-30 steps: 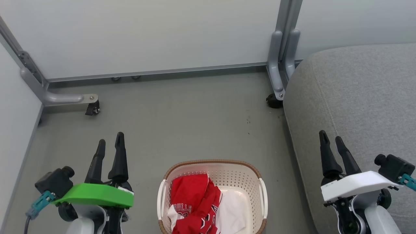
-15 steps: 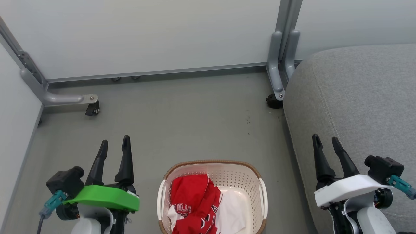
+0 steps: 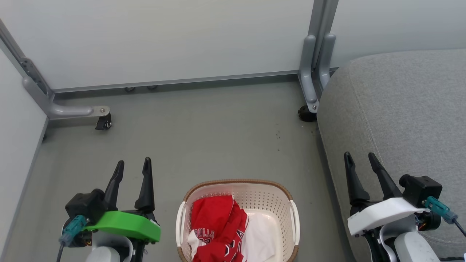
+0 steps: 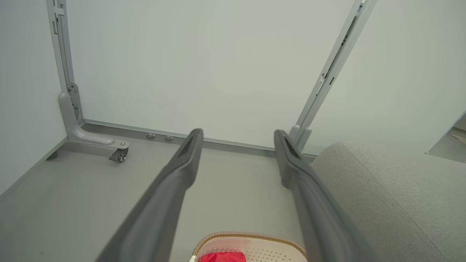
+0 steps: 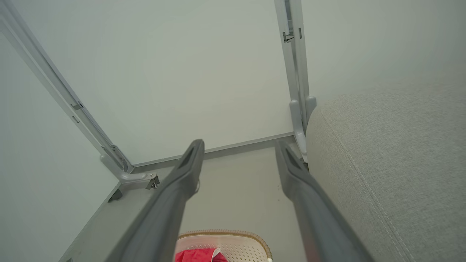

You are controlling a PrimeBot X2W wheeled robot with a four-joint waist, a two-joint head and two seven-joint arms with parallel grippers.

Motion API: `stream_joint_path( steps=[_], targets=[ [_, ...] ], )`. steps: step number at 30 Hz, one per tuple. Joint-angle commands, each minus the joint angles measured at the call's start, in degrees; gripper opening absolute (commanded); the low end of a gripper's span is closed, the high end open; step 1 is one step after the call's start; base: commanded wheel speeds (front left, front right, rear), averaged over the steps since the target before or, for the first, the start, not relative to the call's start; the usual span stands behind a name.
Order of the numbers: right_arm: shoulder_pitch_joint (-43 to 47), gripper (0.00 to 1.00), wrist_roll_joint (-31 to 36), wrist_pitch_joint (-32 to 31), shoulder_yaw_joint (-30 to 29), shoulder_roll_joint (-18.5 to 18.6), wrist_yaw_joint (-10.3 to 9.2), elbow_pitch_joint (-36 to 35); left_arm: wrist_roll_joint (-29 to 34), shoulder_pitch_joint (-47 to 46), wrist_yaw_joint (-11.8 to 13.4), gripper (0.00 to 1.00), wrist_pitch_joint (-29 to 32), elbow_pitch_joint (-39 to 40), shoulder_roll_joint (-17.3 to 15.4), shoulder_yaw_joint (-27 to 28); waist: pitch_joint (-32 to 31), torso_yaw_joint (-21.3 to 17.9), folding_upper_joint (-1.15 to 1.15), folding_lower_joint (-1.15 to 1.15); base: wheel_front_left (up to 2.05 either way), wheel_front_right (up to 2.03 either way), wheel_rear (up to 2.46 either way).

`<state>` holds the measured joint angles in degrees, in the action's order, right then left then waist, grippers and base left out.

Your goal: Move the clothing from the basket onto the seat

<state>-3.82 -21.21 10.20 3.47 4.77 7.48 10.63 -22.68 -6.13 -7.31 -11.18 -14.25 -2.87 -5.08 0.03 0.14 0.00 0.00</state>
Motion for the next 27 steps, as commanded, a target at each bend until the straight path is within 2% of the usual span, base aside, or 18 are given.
stream_joint_path(
  steps=[1, 27],
  targets=[
    [-0.1, 1.0, 1.5, 0.5, 0.2, 0.2, 0.01, -0.5, 1.7, -1.5, -0.2, 1.0, -0.6, 0.0, -0.2, 0.1, 0.0, 0.0, 0.0, 0.0, 0.0, 0.0, 0.0],
    [1.0, 1.0, 12.8, 1.5, 0.4, -0.2, 0.02, -0.3, 12.2, -2.2, 0.7, 1.0, -3.4, -4.7, -0.1, -1.3, -0.4, 0.3, 0.0, 0.0, 0.0, 0.0, 0.0]
  ],
)
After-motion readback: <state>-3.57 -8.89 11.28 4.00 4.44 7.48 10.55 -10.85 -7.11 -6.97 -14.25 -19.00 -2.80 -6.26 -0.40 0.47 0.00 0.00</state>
